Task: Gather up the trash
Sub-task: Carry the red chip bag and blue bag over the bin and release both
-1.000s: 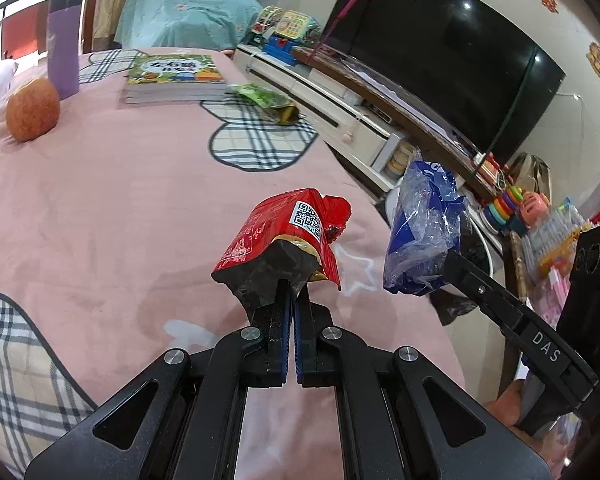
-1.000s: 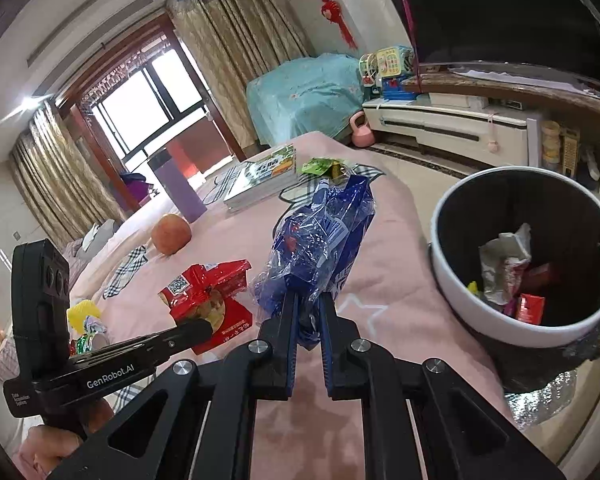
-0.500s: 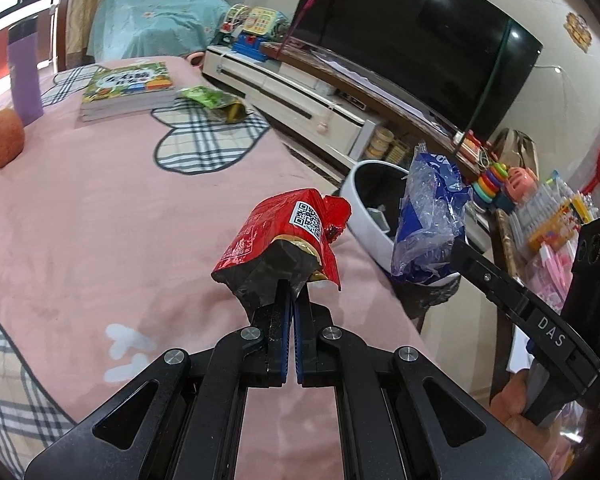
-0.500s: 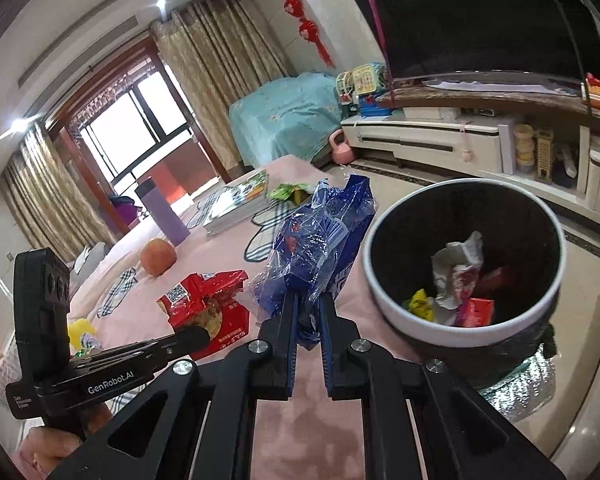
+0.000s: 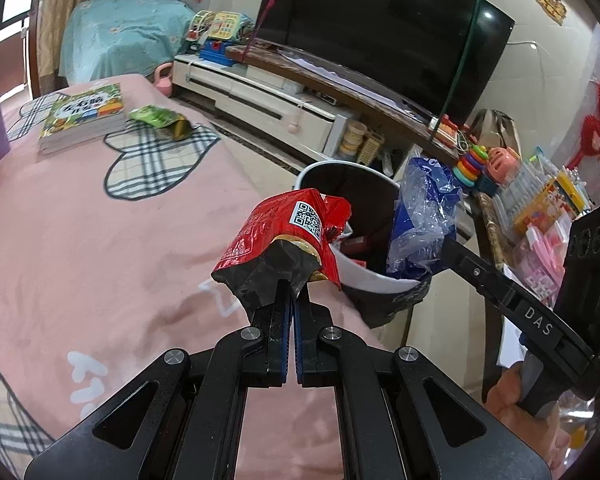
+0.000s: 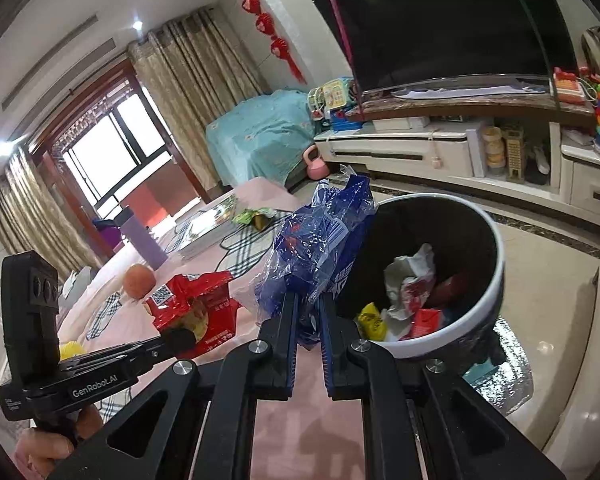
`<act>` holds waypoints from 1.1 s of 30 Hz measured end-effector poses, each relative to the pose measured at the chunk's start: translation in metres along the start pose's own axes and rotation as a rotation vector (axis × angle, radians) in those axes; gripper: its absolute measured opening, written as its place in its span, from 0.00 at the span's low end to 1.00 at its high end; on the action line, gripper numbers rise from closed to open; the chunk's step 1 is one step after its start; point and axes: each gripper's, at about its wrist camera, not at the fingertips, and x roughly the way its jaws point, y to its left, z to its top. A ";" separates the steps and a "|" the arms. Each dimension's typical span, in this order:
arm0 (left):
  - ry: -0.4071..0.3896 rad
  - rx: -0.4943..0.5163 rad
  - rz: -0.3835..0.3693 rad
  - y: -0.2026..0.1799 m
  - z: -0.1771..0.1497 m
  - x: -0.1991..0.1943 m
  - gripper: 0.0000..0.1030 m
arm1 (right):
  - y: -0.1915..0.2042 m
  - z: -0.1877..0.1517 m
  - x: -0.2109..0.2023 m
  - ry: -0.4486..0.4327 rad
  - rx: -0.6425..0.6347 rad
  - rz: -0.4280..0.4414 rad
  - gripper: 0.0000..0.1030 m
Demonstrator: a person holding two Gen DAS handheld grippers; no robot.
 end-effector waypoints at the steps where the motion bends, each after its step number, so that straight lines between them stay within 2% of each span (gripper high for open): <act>1: 0.001 0.004 -0.002 -0.002 0.001 0.001 0.01 | -0.003 0.001 -0.001 -0.003 0.003 -0.006 0.10; 17: 0.013 0.082 -0.041 -0.043 0.022 0.026 0.01 | -0.041 0.012 -0.008 -0.019 0.038 -0.075 0.10; 33: 0.043 0.120 -0.051 -0.066 0.034 0.055 0.01 | -0.060 0.017 -0.004 -0.005 0.057 -0.119 0.10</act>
